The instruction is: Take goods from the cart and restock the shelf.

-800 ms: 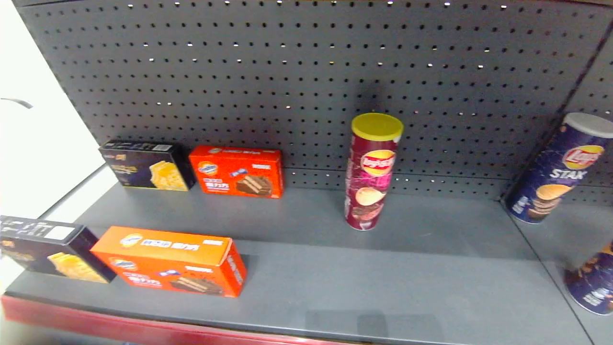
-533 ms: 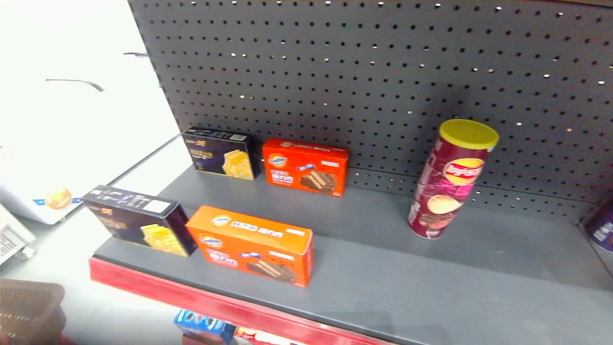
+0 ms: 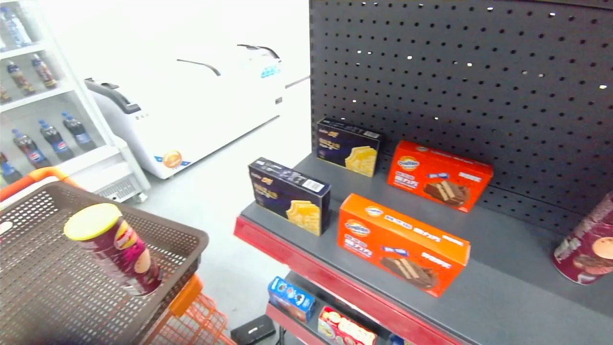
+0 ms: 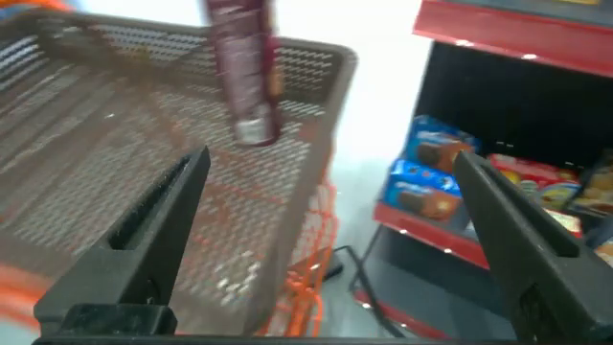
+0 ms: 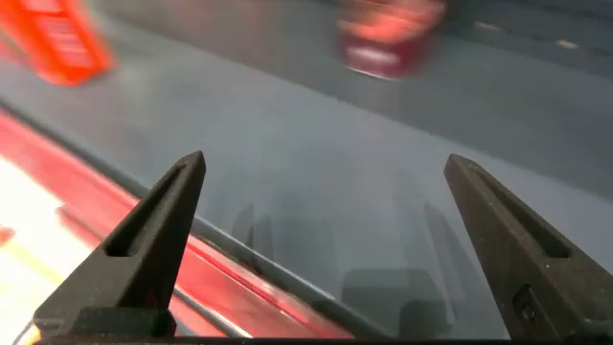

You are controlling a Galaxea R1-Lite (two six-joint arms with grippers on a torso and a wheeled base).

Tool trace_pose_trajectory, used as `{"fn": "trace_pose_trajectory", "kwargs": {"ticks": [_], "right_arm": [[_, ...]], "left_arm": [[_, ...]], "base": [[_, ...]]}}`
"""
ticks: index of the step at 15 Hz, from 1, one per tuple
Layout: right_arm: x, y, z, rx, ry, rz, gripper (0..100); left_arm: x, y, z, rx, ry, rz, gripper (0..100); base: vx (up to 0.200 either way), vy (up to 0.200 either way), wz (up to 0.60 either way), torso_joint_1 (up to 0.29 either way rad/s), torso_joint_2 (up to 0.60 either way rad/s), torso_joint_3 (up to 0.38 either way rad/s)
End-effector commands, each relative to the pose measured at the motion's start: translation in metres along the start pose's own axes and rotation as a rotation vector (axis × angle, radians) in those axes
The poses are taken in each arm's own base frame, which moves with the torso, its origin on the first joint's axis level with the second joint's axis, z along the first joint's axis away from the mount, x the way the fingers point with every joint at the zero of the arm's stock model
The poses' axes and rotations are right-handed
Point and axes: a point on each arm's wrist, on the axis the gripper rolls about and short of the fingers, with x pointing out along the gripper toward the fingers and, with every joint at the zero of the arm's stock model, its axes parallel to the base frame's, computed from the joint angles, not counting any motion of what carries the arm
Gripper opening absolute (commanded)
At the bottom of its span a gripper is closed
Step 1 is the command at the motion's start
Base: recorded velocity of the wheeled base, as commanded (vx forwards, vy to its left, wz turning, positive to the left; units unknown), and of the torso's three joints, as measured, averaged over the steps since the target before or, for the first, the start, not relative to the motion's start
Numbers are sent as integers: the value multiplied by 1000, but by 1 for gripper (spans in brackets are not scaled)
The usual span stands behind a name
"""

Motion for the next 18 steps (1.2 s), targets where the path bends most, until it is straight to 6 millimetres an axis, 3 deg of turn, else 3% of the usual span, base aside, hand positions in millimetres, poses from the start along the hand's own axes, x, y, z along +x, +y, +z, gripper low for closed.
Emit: {"fn": "trace_pose_trajectory", "kwargs": {"ticks": [1, 18], "right_arm": [[0, 0, 0, 0, -1, 0, 100], [0, 0, 0, 0, -1, 0, 100]], "left_arm": [[0, 0, 0, 0, 0, 0, 100], [2, 0, 3, 42, 32, -39, 100]], "base": [[0, 0, 600, 2, 12, -2], [0, 0, 35, 0, 0, 0]]}}
